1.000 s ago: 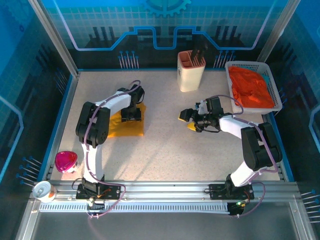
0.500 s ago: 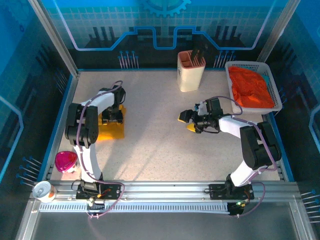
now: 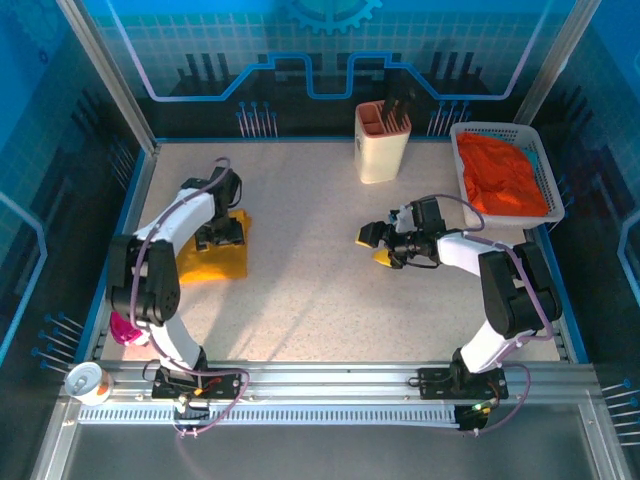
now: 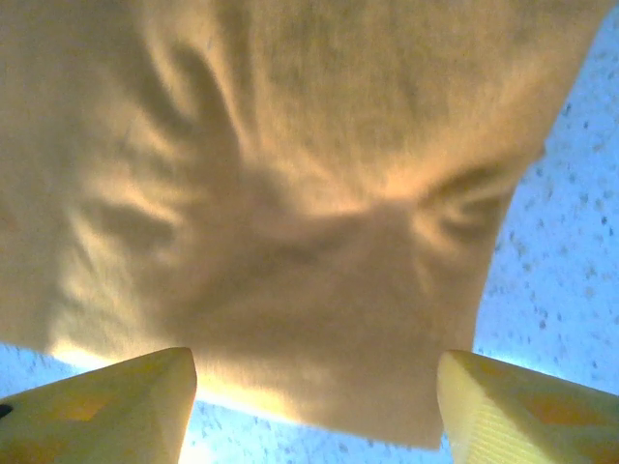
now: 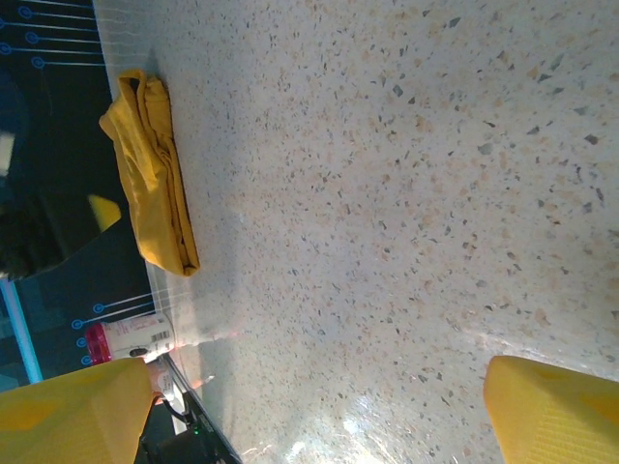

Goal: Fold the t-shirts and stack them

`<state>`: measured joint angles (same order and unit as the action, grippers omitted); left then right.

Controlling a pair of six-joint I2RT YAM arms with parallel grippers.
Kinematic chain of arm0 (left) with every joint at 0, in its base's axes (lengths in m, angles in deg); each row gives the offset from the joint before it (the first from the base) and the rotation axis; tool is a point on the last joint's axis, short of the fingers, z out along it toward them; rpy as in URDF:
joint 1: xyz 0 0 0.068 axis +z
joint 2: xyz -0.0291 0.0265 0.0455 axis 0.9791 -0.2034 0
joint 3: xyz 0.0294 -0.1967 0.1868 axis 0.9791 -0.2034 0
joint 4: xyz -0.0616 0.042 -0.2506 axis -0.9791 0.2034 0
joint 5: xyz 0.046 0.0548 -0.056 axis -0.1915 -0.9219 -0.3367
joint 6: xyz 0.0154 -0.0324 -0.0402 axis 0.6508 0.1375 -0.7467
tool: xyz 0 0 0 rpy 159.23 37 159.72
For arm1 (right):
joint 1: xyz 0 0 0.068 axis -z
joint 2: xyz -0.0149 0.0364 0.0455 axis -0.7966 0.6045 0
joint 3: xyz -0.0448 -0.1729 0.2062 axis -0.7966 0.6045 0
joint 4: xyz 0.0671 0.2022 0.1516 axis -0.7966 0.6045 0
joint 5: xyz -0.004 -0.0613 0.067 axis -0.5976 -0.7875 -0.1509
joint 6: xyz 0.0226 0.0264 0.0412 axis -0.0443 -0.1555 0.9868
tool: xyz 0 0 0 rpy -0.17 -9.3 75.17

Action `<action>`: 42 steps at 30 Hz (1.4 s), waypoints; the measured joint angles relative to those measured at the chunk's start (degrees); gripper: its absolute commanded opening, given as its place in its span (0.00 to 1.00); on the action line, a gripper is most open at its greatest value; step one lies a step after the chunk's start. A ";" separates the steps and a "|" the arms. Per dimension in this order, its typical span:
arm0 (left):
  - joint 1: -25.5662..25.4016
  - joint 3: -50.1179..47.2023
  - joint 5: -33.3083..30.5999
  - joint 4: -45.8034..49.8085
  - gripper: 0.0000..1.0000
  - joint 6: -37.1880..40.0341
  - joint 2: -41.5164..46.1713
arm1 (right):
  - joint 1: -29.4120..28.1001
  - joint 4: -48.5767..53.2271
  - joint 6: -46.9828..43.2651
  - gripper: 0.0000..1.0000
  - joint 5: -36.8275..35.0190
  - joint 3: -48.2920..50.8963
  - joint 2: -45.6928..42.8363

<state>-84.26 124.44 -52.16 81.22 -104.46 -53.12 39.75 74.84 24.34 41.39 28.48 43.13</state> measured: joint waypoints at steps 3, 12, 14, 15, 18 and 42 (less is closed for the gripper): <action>0.35 -5.70 2.95 -1.84 0.71 -2.58 2.45 | 0.00 0.00 -0.02 0.90 0.00 0.09 0.02; 5.33 -11.63 7.61 -4.72 0.70 -4.42 0.72 | 0.00 0.52 -0.66 0.90 0.00 0.11 0.02; 6.56 -11.04 7.61 -4.70 0.70 -4.39 -1.09 | 0.00 0.72 -0.70 0.89 -0.02 0.13 0.02; 6.86 -10.67 7.65 -4.70 0.70 -4.37 -1.92 | 0.00 0.70 -0.70 0.89 0.00 0.15 0.02; 7.19 -8.35 8.00 -3.58 0.69 -4.20 -4.35 | 0.00 0.79 -0.72 0.89 0.02 0.22 0.02; 11.52 4.28 4.11 0.39 0.69 0.35 -13.55 | 0.00 3.67 -2.80 0.89 0.17 0.22 0.02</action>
<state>-72.74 128.72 -48.05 81.61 -104.11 -66.67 39.75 78.51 21.54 41.56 28.70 43.15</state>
